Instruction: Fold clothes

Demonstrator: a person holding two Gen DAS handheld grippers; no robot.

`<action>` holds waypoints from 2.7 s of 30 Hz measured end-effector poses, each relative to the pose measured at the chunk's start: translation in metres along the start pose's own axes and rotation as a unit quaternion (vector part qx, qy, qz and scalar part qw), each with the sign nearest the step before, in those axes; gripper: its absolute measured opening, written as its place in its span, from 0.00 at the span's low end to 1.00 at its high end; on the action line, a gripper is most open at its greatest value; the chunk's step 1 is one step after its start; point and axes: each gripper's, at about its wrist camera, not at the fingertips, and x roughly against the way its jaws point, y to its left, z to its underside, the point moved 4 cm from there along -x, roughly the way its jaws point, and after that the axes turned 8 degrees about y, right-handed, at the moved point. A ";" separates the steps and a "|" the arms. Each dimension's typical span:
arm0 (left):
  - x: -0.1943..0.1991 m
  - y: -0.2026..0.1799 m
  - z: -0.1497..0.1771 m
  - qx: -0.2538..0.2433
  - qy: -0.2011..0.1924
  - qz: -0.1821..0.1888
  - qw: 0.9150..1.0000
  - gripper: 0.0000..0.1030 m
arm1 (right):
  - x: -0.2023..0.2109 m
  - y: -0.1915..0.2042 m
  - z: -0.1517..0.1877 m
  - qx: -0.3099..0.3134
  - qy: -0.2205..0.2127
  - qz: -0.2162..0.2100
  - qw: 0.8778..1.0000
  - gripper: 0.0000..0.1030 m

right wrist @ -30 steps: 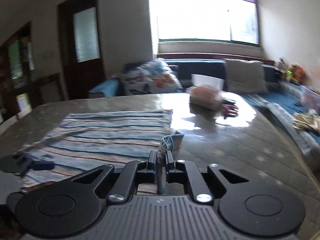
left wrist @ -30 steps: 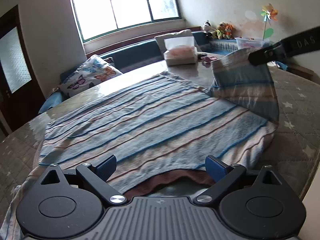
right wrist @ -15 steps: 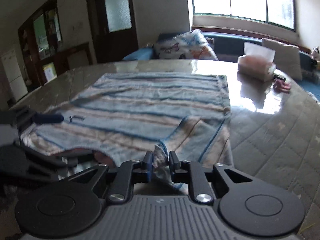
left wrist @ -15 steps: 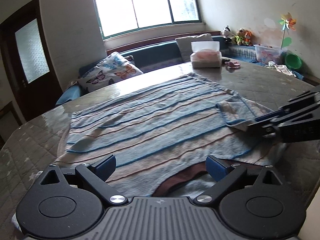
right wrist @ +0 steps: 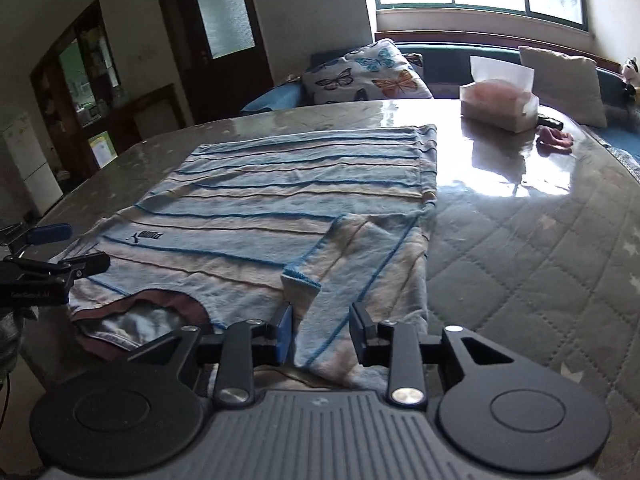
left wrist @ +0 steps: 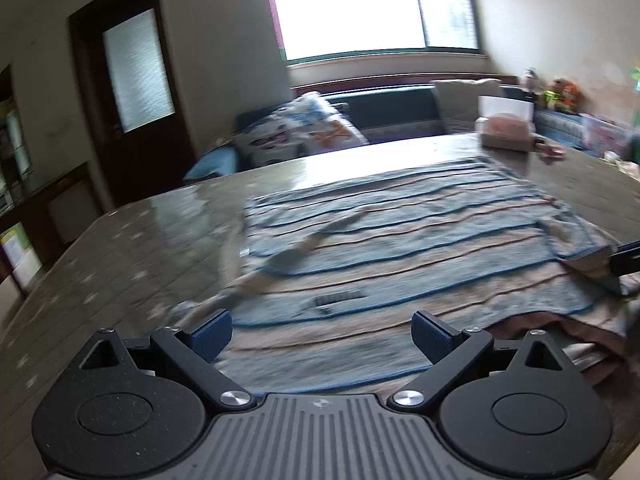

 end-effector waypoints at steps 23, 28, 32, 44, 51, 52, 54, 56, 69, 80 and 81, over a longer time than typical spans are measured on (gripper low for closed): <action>0.016 0.132 0.053 0.183 0.073 -0.088 0.976 0.72 | -0.045 0.006 -0.056 0.038 0.005 0.024 0.999 0.34; 0.010 0.139 0.055 0.191 0.084 -0.064 0.976 0.59 | -0.064 0.004 -0.054 0.049 0.023 0.055 0.997 0.34; -0.001 0.143 0.056 0.199 0.096 -0.045 0.974 0.52 | -0.061 0.030 -0.051 0.092 0.022 0.047 0.994 0.34; -0.001 0.150 0.057 0.224 0.088 -0.014 0.971 0.48 | -0.073 0.163 -0.045 0.228 0.044 -0.071 0.970 0.42; -0.001 0.152 0.058 0.236 0.080 0.003 0.968 0.44 | -0.094 0.235 -0.038 0.289 0.054 -0.107 0.950 0.42; -0.001 0.151 0.057 0.234 0.078 0.006 0.969 0.43 | -0.097 0.242 -0.038 0.295 0.054 -0.109 0.948 0.42; -0.001 0.149 0.057 0.229 0.076 0.014 0.970 0.41 | -0.105 0.259 -0.036 0.303 0.059 -0.115 0.944 0.42; 0.000 0.149 0.057 0.231 0.076 0.020 0.970 0.40 | -0.110 0.268 -0.033 0.309 0.062 -0.120 0.942 0.42; 0.003 0.156 0.058 0.257 0.066 0.031 0.964 0.10 | -0.120 0.294 -0.019 0.331 0.069 -0.110 0.935 0.42; 0.032 0.138 0.022 0.219 -0.016 0.075 0.973 0.02 | -0.107 0.274 -0.024 0.297 0.062 -0.119 0.945 0.42; 0.035 0.132 0.017 0.208 -0.024 0.086 0.974 0.02 | -0.103 0.269 -0.025 0.293 0.059 -0.117 0.947 0.42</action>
